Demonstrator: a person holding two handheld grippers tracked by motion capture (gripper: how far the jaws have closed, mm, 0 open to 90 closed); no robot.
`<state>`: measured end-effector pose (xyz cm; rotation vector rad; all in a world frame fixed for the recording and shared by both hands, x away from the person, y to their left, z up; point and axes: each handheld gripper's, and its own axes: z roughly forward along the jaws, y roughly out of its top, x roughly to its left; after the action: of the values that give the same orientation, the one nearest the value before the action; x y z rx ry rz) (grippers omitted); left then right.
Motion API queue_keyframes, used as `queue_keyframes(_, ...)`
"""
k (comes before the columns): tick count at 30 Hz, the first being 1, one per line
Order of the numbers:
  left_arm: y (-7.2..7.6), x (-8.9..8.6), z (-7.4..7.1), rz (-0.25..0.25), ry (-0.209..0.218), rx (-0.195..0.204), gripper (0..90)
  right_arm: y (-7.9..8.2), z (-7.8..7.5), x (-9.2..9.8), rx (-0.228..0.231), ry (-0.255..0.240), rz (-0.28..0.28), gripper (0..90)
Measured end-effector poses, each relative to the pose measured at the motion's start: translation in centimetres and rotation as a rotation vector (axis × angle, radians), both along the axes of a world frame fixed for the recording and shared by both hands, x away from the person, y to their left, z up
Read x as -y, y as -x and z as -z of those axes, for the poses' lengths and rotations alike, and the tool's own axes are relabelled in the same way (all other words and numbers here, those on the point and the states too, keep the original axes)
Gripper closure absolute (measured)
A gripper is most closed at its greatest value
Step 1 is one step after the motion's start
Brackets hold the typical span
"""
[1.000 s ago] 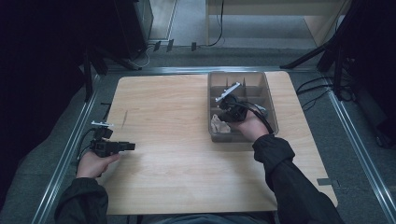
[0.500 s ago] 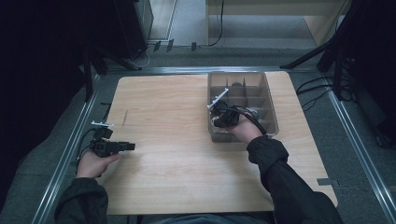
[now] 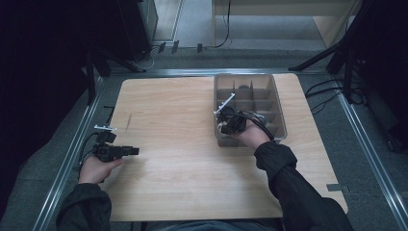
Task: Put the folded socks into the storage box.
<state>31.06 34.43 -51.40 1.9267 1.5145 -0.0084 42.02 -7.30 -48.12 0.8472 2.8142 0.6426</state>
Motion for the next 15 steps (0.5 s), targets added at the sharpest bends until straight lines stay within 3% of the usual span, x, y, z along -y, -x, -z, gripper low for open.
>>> queue_keyframes(15, -0.1, 0.4, 0.1, 0.004, -0.025, 0.014, 47.1, 0.9, -2.8, 2.4, 0.061, -0.135, 0.077, 83.3)
